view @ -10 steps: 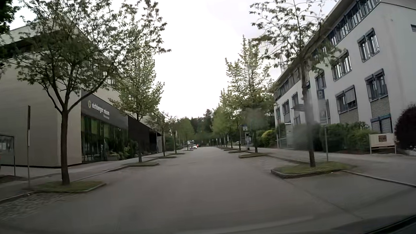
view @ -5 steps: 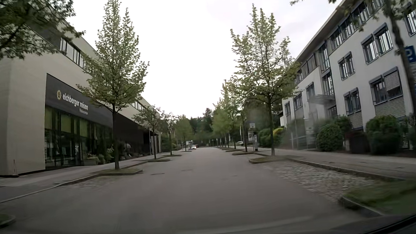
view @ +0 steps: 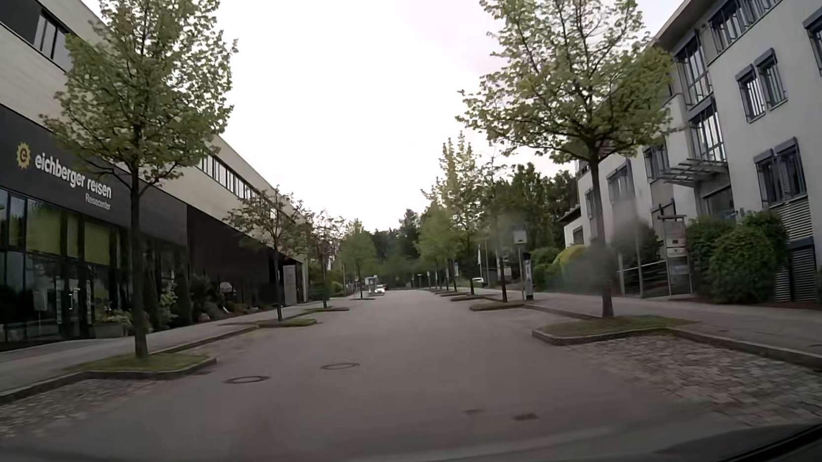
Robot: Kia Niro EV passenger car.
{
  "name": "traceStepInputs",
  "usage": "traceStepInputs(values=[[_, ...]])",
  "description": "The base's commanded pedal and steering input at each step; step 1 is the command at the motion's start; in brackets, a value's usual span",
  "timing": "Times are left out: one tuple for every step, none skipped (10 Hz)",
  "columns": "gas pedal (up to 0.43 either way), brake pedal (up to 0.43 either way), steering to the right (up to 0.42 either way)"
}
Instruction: Follow the waypoints while adhering to traffic rules and regulations
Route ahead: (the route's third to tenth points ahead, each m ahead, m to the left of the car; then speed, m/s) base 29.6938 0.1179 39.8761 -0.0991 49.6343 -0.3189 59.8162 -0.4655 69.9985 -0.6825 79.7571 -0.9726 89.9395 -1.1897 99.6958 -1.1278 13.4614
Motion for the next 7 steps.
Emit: traceStepInputs(values=[[0.138,0.000,0.002],[0.138,0.000,0.002],[0.138,0.000,0.002],[0.138,0.000,0.002],[0.138,0.000,0.002],[0.138,0.000,0.001],[0.138,0.000,0.002]])
